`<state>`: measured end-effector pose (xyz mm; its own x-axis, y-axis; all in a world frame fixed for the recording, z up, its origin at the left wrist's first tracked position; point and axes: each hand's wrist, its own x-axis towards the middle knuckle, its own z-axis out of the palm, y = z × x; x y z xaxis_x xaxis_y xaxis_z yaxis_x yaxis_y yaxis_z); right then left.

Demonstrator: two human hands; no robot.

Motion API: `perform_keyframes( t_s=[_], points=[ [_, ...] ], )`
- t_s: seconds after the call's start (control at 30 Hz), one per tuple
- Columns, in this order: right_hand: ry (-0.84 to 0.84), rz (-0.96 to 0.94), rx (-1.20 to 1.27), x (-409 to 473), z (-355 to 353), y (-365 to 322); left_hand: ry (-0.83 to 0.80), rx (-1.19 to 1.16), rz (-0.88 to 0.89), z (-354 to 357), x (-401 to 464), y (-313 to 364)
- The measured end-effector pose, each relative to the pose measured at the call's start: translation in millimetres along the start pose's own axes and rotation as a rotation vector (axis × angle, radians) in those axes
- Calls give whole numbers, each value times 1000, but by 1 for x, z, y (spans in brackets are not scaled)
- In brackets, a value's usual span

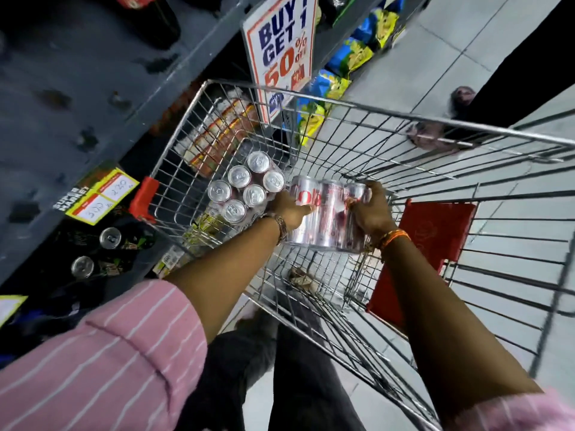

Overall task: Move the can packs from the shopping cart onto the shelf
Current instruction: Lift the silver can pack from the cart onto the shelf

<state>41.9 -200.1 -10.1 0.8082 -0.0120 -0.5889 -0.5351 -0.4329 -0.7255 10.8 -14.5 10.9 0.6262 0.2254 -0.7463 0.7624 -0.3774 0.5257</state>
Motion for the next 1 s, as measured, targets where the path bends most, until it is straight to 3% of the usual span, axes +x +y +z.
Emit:
perform_keyframes(
  t_s=[0.27, 0.4, 0.7, 1.0],
  points=[
    [8, -266, 39, -75, -20, -85, 160, -128, 127, -75, -102, 25],
    [-101, -367, 21, -108, -8, -124, 262, -173, 163, -117, -144, 8],
    [-378, -685, -17, -174, 69, -246, 574, -336, 202, -236, -230, -31],
    [-467, -969, -197, -184, 174, -343, 811, -471, 174, -339, -248, -59]
  ],
)
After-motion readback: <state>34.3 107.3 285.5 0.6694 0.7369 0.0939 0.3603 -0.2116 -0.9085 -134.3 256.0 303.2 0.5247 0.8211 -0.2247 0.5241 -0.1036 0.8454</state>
